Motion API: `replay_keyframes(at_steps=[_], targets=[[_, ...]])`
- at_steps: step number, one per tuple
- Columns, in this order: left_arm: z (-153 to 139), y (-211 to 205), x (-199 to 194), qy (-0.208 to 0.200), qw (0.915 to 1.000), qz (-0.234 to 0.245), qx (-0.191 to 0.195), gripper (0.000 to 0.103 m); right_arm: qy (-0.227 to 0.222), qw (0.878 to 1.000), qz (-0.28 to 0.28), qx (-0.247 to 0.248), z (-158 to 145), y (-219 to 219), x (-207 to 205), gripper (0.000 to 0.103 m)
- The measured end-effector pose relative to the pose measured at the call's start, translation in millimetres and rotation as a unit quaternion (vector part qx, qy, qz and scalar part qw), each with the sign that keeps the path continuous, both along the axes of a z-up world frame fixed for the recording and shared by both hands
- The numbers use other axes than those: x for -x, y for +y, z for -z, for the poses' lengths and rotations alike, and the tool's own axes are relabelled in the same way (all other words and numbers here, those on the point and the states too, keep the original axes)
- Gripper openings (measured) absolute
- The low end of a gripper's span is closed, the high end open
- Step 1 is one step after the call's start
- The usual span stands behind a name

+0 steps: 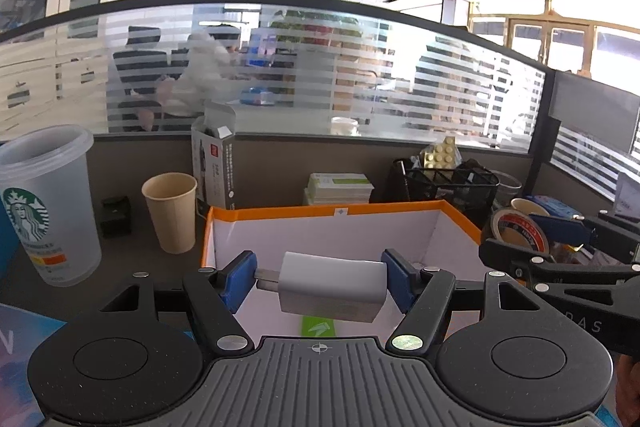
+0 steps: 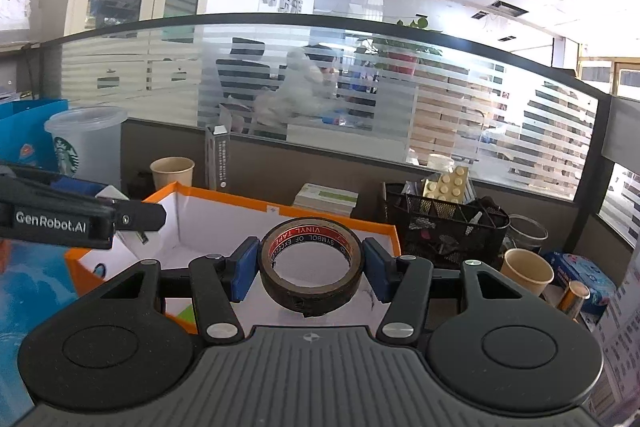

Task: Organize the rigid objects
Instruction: 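Lift both held items and carry them over the orange box, then open the right gripper to drop the tape roll into the box while the left lowers the charger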

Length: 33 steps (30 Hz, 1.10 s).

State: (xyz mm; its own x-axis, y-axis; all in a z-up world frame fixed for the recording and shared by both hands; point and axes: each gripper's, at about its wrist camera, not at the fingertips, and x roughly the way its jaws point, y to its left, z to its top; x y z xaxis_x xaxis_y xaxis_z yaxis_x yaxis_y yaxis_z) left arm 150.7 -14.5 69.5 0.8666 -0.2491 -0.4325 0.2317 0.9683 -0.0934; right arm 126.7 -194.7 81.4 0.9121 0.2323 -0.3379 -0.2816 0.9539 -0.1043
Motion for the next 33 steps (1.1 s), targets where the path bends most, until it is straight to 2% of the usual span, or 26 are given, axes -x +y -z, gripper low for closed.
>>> replay_keyframes(at_steps=[5, 19, 33], targets=[[5.7, -2.1, -14.8, 0.01, 0.9999, -0.003, -0.004, 0.068, 0.009, 1.0, 0.001, 0.005, 3.1, 1.7, -16.3, 0.052], [35.0, -13.3, -43.4, 0.055, 0.9983, 0.0, -0.019, 0.068, 0.093, 0.996, -0.004, 0.005, 25.2, 4.4, -64.3, 0.052], [49.9, -18.3, -55.4, 0.086, 0.9959, -0.001, -0.026, 0.068, 0.144, 0.989, 0.003, 0.026, 37.3, 5.4, -83.7, 0.052]])
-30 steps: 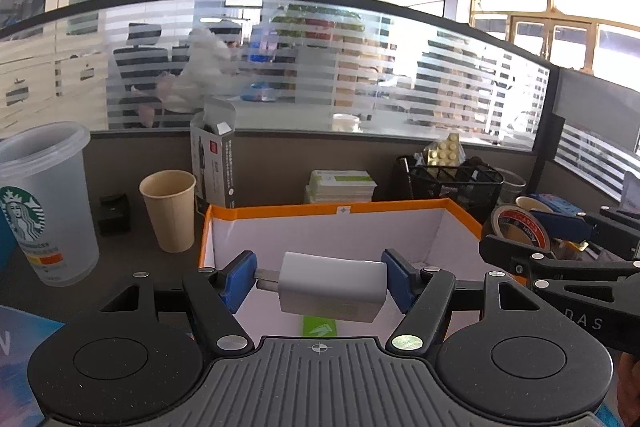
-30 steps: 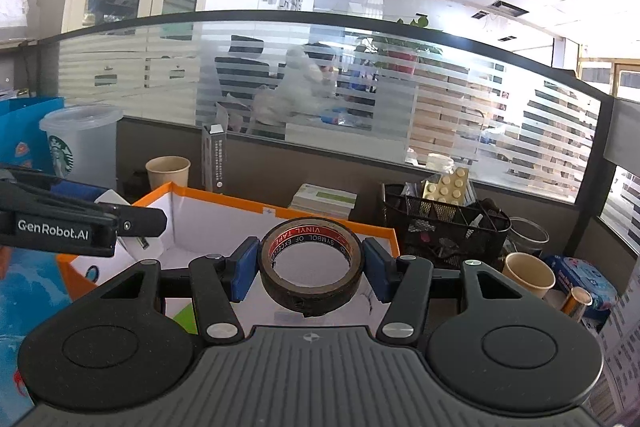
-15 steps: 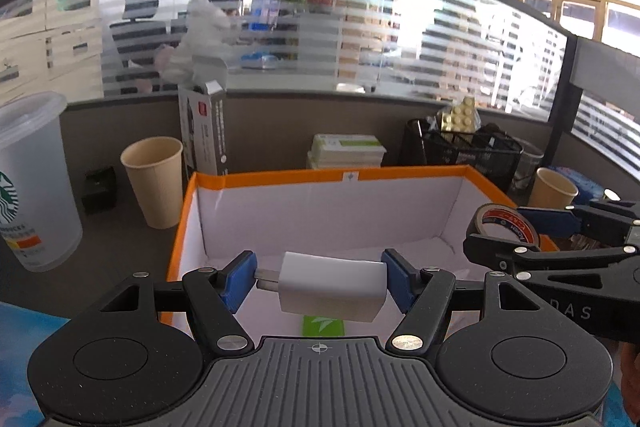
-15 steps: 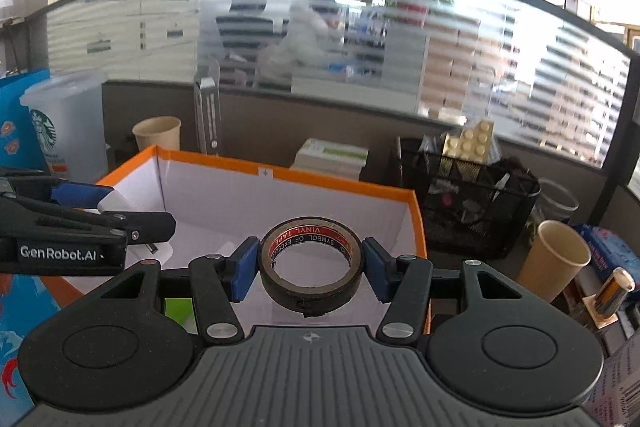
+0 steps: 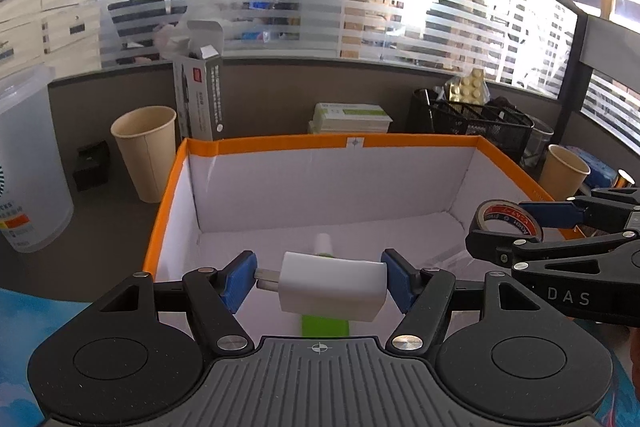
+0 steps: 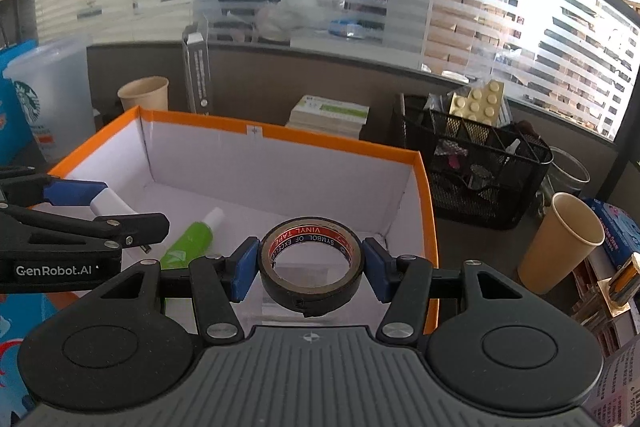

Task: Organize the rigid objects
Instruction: 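Open the right gripper to drop the tape roll into the box while the left lowers the charger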

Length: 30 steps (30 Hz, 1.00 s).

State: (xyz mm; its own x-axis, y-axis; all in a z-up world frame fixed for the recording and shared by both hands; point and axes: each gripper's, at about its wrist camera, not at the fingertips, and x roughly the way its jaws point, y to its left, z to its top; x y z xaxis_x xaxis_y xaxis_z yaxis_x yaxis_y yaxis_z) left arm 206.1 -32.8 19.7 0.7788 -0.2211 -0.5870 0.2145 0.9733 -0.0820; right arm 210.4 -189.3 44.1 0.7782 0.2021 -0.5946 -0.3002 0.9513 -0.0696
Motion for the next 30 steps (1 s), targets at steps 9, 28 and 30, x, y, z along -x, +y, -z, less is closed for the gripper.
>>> replay_keyframes(at_steps=[9, 28, 30], targets=[[3.8, -0.8, -3.9, 0.012, 0.9999, -0.002, -0.005, 0.068, 0.027, 1.0, -0.002, 0.014, 9.2, 4.8, -6.8, 0.052], [18.3, -2.5, -7.0, 0.032, 0.9994, -0.007, -0.008, 0.068, 0.043, 0.999, 0.001, 0.033, 16.0, 10.1, -10.5, 0.054], [18.1, -2.7, -7.2, 0.032, 0.9994, -0.007, -0.008, 0.068, 0.042, 0.999, 0.002, 0.033, 16.2, 10.2, -10.5, 0.054]])
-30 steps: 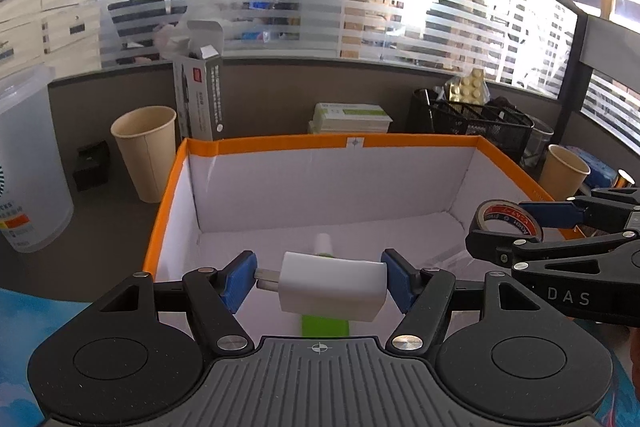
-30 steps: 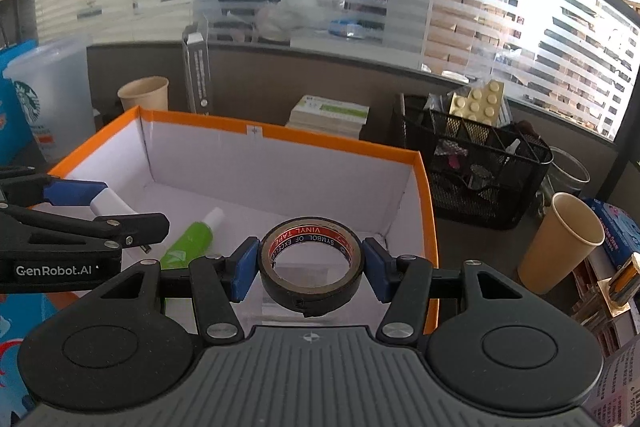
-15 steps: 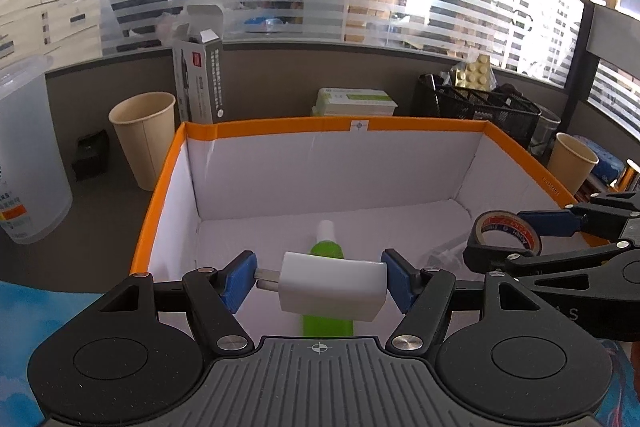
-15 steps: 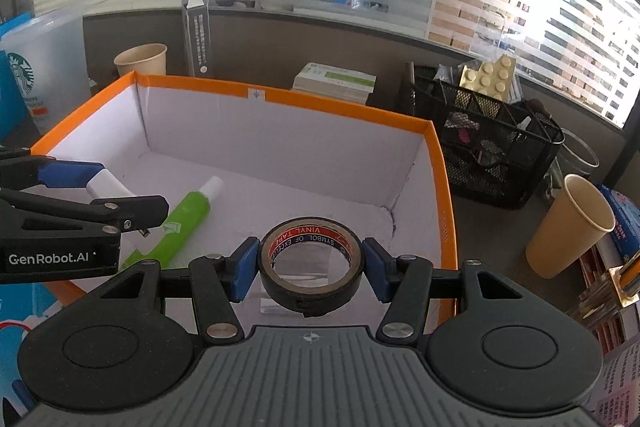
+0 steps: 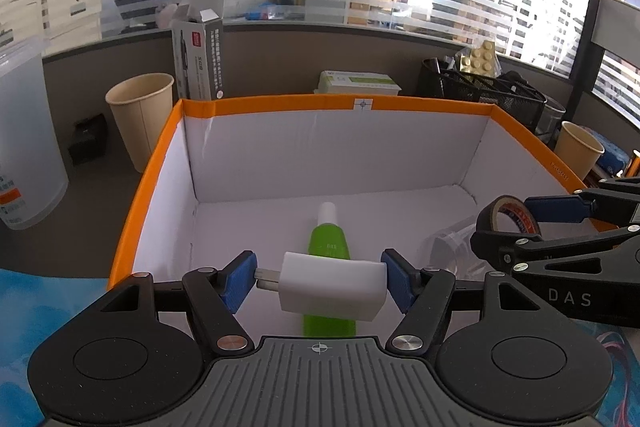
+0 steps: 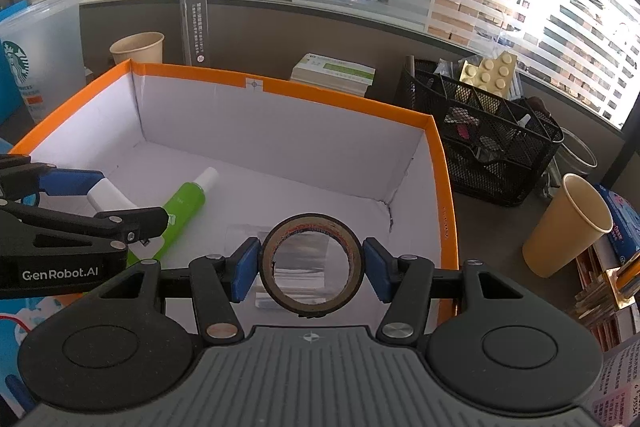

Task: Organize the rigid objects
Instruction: 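Open the right gripper to drop the tape roll into the box while the left lowers the charger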

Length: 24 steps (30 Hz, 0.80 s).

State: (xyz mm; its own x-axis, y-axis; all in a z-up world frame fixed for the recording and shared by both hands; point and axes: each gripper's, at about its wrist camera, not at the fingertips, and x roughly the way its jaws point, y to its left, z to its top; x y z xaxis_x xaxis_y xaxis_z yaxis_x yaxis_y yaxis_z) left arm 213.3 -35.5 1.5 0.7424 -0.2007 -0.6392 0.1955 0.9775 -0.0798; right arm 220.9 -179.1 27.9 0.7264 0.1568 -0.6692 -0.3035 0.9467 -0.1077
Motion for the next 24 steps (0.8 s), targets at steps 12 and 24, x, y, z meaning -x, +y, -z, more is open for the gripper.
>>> replay_keyframes(at_steps=[12, 24], targets=[[0.6, 0.8, 1.1, -0.001, 1.0, 0.0, 0.003, 0.068, -0.007, 1.0, 0.004, -0.002, 0.4, 0.4, 1.3, 0.053], [-34.2, 3.2, 29.0, -0.061, 0.9981, -0.003, -0.001, 0.069, -0.061, 0.998, 0.006, 0.002, -25.4, -0.8, 29.9, 0.055]])
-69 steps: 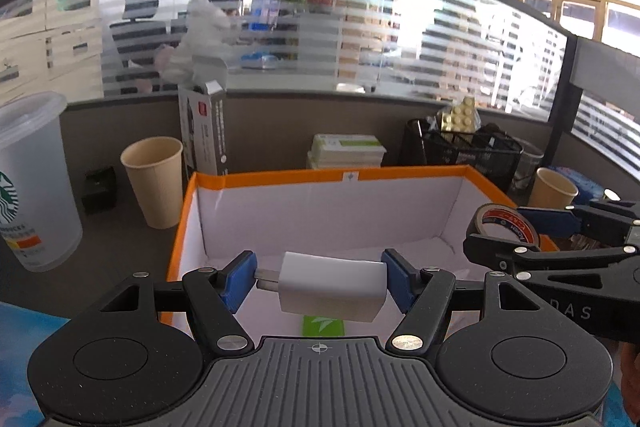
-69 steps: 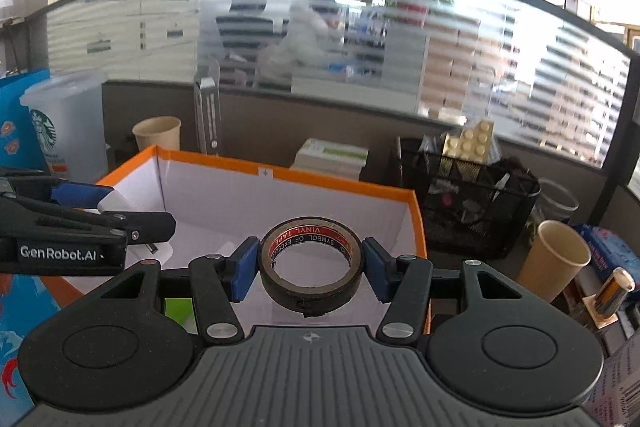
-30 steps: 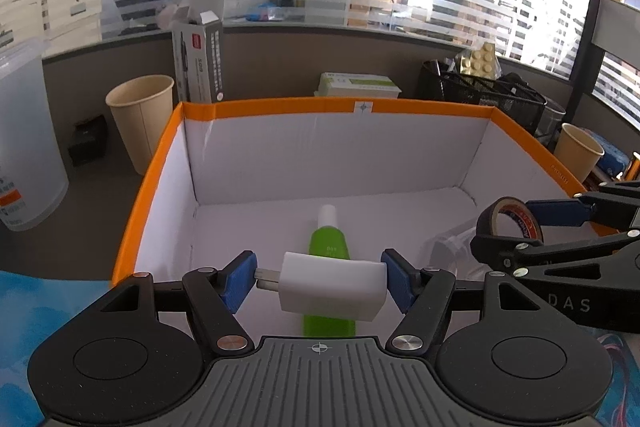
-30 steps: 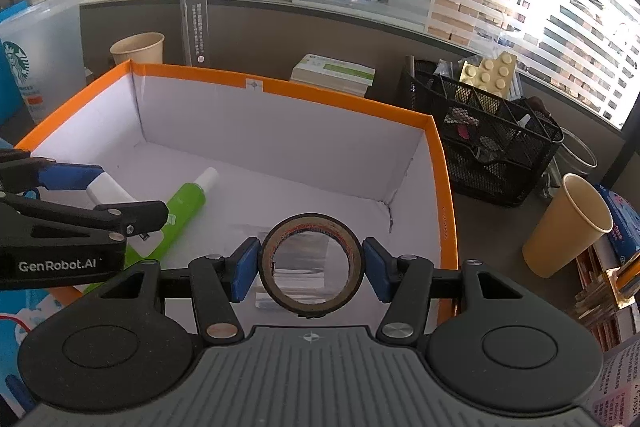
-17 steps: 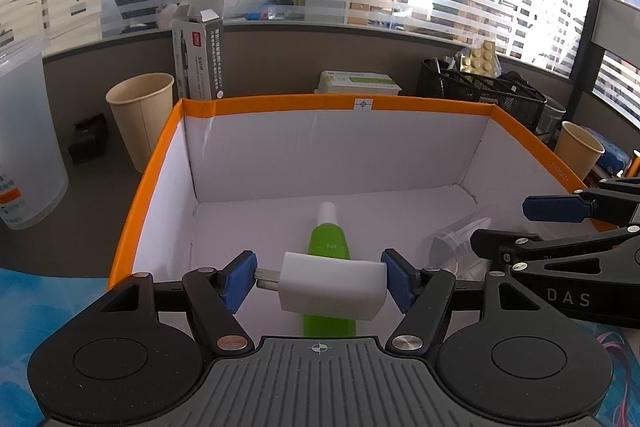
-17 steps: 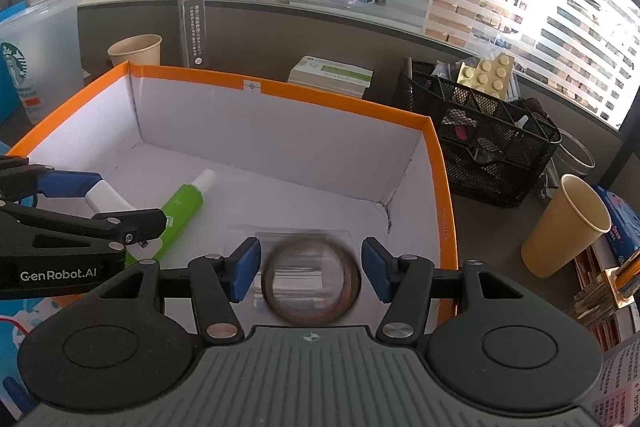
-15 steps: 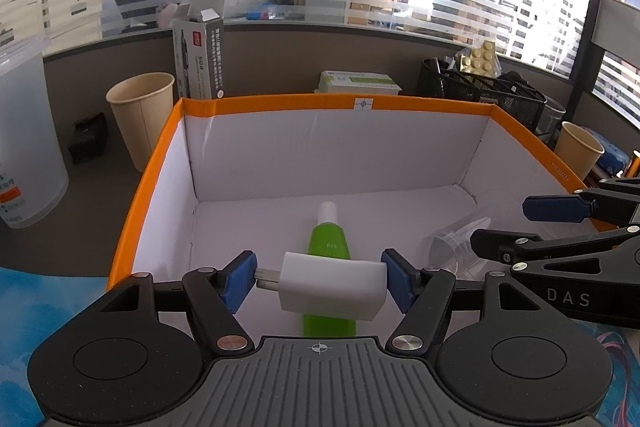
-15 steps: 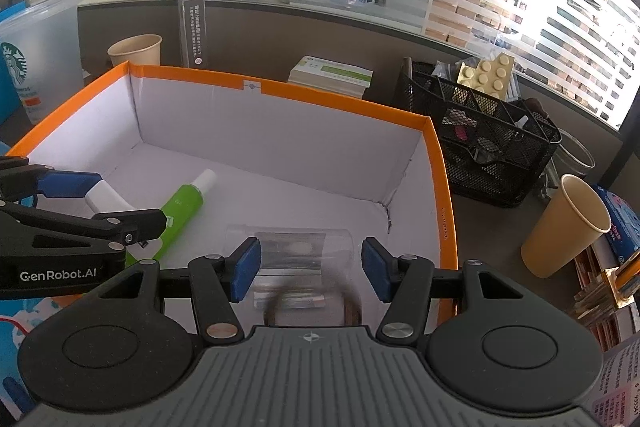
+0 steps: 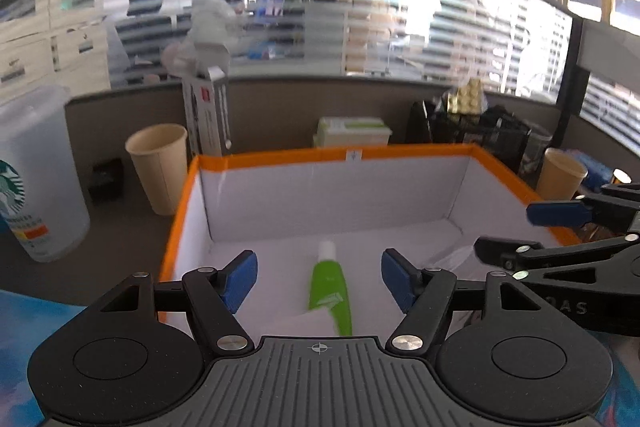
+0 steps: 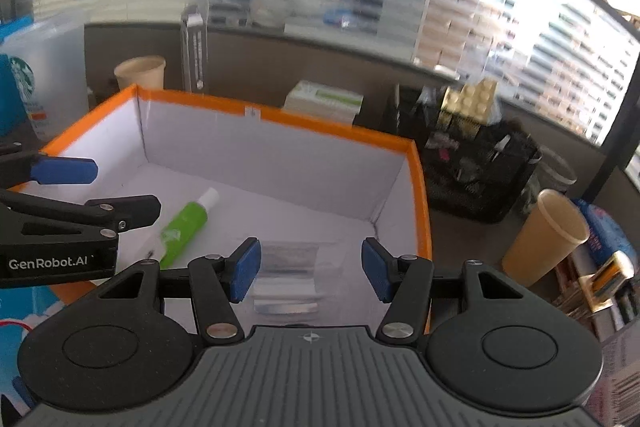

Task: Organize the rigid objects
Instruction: 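Open the right gripper to drop the tape roll into the box while the left lowers the charger, then release the white charger block into the box with the left gripper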

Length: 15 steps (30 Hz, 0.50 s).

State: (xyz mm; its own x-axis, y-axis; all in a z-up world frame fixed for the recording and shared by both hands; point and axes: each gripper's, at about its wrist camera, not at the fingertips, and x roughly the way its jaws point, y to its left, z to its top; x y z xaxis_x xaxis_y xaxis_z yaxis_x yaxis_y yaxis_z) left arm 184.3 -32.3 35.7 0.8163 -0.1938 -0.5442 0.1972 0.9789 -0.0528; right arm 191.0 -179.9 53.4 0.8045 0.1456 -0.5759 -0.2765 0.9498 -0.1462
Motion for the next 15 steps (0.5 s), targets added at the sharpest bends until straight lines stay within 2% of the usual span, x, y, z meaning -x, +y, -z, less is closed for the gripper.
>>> replay_keyframes(at_steps=[1, 3, 5, 6, 8, 11, 13, 15], targets=[[-4.0, 2.8, 3.7, -0.004, 1.0, -0.002, 0.005, 0.069, -0.017, 1.0, -0.001, 0.001, -6.0, 0.3, 7.5, 0.057], [-12.0, 9.6, 13.5, -0.014, 0.9998, -0.006, 0.012, 0.07, -0.058, 0.998, -0.009, 0.001, -19.4, 0.3, 26.0, 0.077], [-18.8, 16.1, 24.9, -0.025, 0.9995, -0.009, 0.014, 0.074, -0.097, 0.995, -0.013, 0.009, -30.0, 1.6, 46.4, 0.087], [-21.1, 18.9, 30.8, -0.031, 0.9994, -0.01, 0.014, 0.078, -0.113, 0.993, -0.015, 0.016, -33.9, 2.9, 56.9, 0.087], [-23.4, 24.3, 42.1, -0.039, 0.999, -0.015, 0.014, 0.079, -0.138, 0.99, -0.02, 0.025, -39.0, 4.4, 76.7, 0.088], [-21.7, 33.3, 57.2, -0.039, 0.9989, -0.019, 0.016, 0.081, -0.16, 0.986, -0.035, 0.018, -39.6, 3.0, 102.6, 0.1], [-16.4, 39.3, 66.4, -0.036, 0.999, -0.021, 0.015, 0.084, -0.162, 0.986, -0.043, 0.006, -34.6, -0.5, 115.9, 0.103], [-7.3, 45.1, 74.8, -0.029, 0.9992, -0.025, 0.011, 0.084, -0.144, 0.988, -0.05, -0.014, -25.1, -6.5, 124.3, 0.103]])
